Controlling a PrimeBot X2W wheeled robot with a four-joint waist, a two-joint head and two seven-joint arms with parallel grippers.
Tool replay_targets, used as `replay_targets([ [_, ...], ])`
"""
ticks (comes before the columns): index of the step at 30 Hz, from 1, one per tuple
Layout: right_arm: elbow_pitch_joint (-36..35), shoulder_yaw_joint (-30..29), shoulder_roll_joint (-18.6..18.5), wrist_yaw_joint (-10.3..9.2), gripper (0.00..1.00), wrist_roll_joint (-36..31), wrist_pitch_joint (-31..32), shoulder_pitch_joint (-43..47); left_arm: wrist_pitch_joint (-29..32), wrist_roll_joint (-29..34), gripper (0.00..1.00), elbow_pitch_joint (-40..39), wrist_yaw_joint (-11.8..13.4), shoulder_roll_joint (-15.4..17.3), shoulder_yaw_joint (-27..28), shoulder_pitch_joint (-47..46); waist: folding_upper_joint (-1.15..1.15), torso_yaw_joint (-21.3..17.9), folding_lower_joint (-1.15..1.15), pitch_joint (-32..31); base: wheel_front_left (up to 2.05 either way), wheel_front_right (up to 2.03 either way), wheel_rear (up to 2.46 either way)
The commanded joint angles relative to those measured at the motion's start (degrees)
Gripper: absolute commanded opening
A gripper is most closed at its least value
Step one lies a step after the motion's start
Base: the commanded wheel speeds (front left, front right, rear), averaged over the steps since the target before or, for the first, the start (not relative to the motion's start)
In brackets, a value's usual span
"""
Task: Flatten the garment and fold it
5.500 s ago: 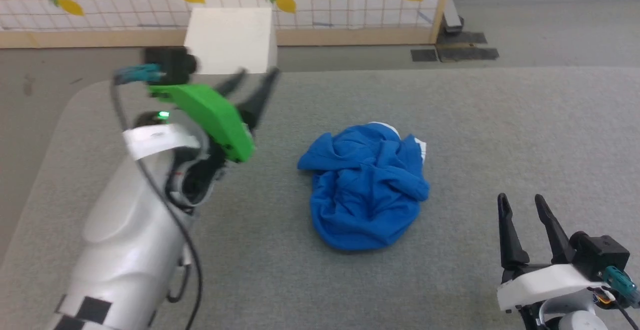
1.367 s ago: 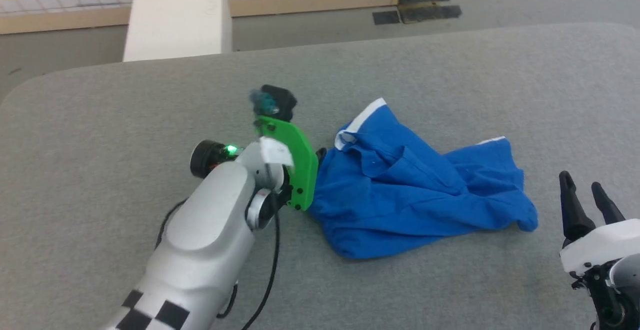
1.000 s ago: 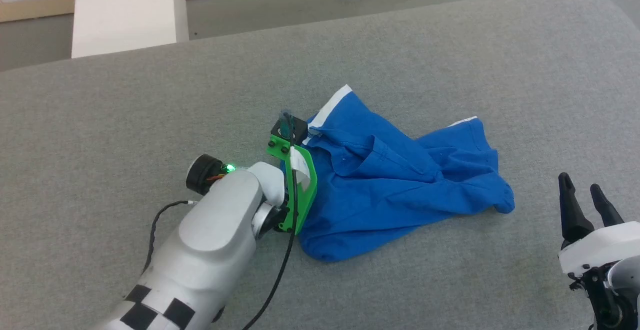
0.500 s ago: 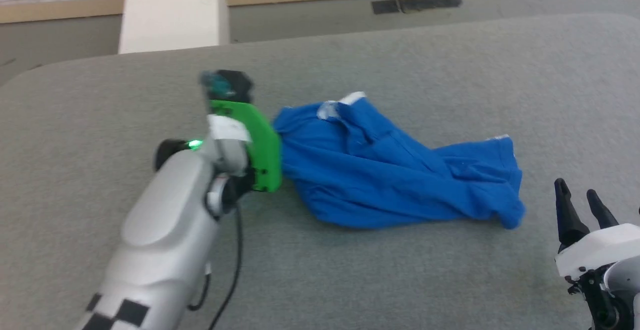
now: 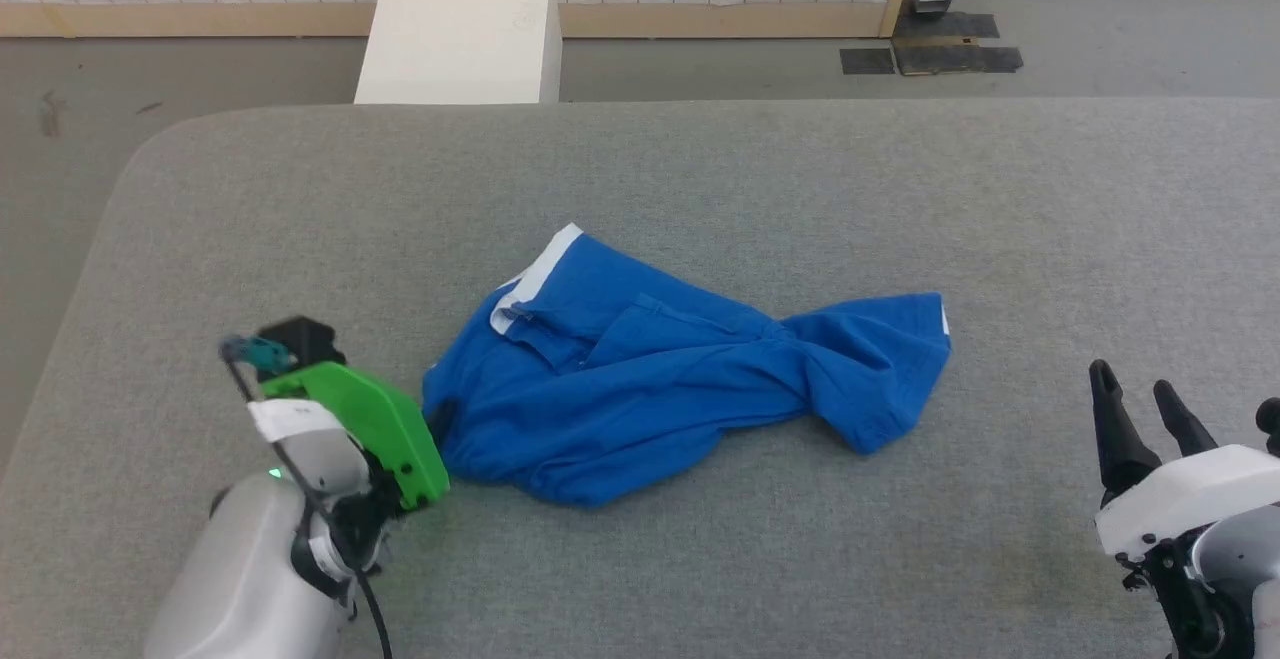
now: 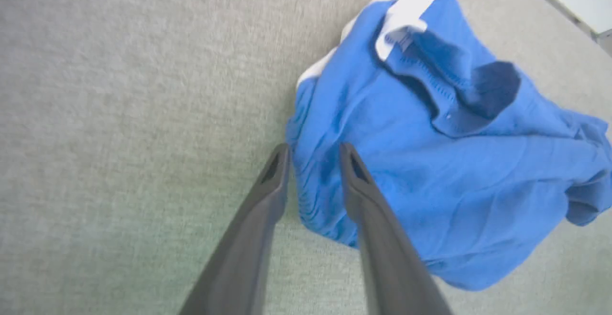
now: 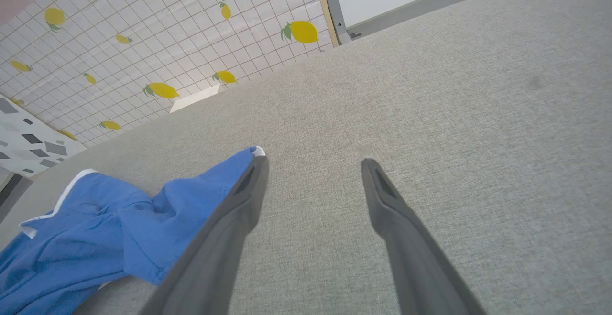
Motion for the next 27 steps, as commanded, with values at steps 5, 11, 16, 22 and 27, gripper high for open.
replay_targets([
  [5, 0.7, 0.5, 0.0, -0.08, 1.0, -0.2, -0.2, -0.2, -13.5, 0.3, 1.0, -6.4, -4.0, 0.5, 4.4, 2.4, 0.0, 0.4, 0.0, -0.8, 0.0, 0.0, 0.0],
  [11, 1.2, 0.6, 0.0, -0.08, 1.0, 0.0, -0.4, 0.6, -29.8, 5.6, 1.0, -9.5, -6.8, 1.8, 6.0, 8.2, 0.0, 1.0, 0.0, -1.9, 0.0, 0.0, 0.0],
  [16, 1.0, 0.9, 0.0, -0.08, 1.0, -0.2, 0.0, 1.2, -40.6, 9.4, 1.0, -9.2, -7.4, 0.6, 6.0, 12.1, 0.0, 1.8, 0.0, -2.0, 0.0, 0.0, 0.0],
  [22, 0.0, 2.8, 0.0, -0.08, 1.0, -1.8, 1.8, 0.2, -43.0, 11.1, 1.0, -8.5, -7.7, -0.9, 6.2, 13.0, 0.0, 2.8, 0.0, -1.1, 0.0, 0.0, 0.0],
  [27, -1.0, 12.4, 0.0, -0.08, 1.0, -7.5, 9.0, -7.1, -43.5, 13.1, 1.0, -9.4, -8.2, -1.9, 6.9, 11.9, 0.0, 3.9, 0.0, 1.5, 0.0, 0.0, 0.0],
])
